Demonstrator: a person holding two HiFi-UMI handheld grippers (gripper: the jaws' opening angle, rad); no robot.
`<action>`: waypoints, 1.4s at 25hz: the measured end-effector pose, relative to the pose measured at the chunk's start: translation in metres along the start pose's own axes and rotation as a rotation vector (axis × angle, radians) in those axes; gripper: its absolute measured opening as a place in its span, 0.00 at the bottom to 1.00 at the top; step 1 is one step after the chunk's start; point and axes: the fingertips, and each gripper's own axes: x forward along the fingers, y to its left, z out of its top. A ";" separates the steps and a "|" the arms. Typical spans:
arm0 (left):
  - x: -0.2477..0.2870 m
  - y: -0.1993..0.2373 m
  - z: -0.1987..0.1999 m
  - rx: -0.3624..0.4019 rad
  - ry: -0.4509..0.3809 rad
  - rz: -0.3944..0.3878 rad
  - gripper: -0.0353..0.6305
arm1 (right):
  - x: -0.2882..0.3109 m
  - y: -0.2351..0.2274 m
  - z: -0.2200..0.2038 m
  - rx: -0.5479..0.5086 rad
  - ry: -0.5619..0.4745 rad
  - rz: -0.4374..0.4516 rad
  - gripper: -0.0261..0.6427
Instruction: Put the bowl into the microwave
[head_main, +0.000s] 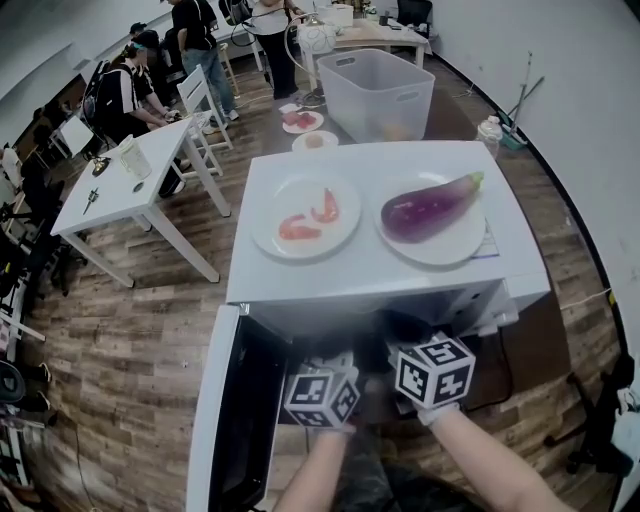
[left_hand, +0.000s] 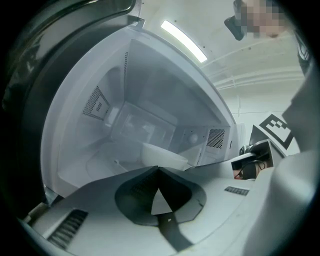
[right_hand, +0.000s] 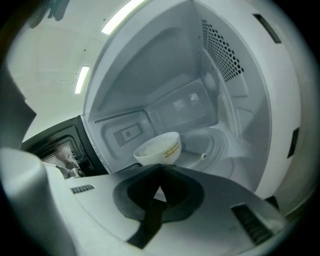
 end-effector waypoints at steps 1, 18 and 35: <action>0.000 0.000 -0.001 0.000 0.000 -0.001 0.06 | 0.000 0.000 -0.001 -0.002 0.000 0.000 0.05; -0.014 -0.020 -0.014 0.009 0.008 -0.035 0.06 | -0.018 0.007 -0.005 0.003 -0.072 0.056 0.04; -0.048 -0.052 -0.009 0.032 0.014 -0.057 0.06 | -0.051 0.033 -0.006 -0.003 -0.062 0.148 0.04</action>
